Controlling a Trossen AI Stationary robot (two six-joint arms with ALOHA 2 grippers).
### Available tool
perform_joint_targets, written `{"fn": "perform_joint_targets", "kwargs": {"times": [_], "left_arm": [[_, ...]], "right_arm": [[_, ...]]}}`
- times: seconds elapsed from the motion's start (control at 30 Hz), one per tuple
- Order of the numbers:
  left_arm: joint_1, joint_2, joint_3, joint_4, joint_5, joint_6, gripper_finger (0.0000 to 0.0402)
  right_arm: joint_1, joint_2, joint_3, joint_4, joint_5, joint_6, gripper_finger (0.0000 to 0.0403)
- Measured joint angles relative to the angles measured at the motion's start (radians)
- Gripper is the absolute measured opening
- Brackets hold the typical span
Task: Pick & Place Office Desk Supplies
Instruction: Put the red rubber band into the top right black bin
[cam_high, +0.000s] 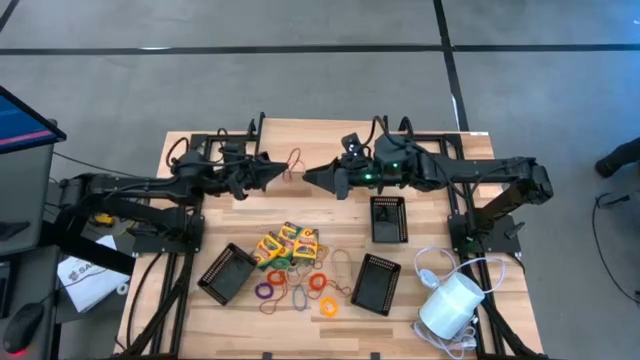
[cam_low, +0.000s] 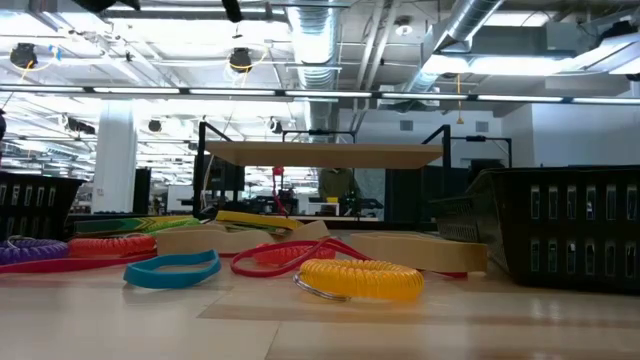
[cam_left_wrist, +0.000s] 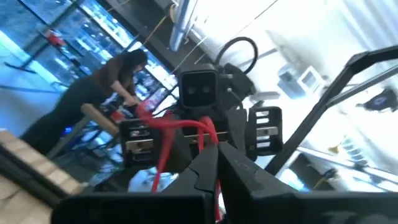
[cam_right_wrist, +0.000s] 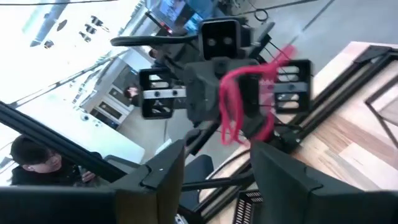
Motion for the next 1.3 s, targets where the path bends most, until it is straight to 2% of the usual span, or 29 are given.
{"fn": "perform_joint_targets", "kwargs": {"times": [0.23, 0.47, 0.63, 0.87, 1.03, 1.13, 1.3], "left_arm": [[-0.015, 0.102, 0.000, 0.166, 0.007, -0.072, 0.0002], [-0.017, 0.160, 0.055, 0.188, 0.071, -0.084, 0.0002], [-0.017, 0.162, 0.062, 0.186, 0.071, -0.054, 0.0001], [-0.017, 0.162, 0.062, 0.173, 0.071, -0.021, 0.0015], [-0.005, 0.142, 0.063, 0.118, 0.118, 0.146, 0.0043], [0.025, 0.104, 0.063, 0.006, 0.158, 0.206, 0.0067], [0.099, -0.011, 0.063, -0.224, 0.165, 0.292, 0.0097]], "right_arm": [[0.000, 0.000, 0.000, 0.014, -0.015, -0.003, 0.0215], [-0.004, 0.000, 0.000, 0.011, -0.014, 0.000, 0.0207], [-0.008, 0.000, 0.000, 0.011, -0.011, 0.000, 0.0160], [-0.006, 0.000, 0.000, 0.012, -0.002, -0.007, 0.0018], [-0.006, 0.000, 0.000, -0.014, 0.005, -0.003, 0.0003], [0.001, 0.000, 0.000, -0.072, 0.010, 0.000, 0.0002], [0.019, -0.004, 0.000, -0.240, 0.012, 0.009, 0.0001]]}}
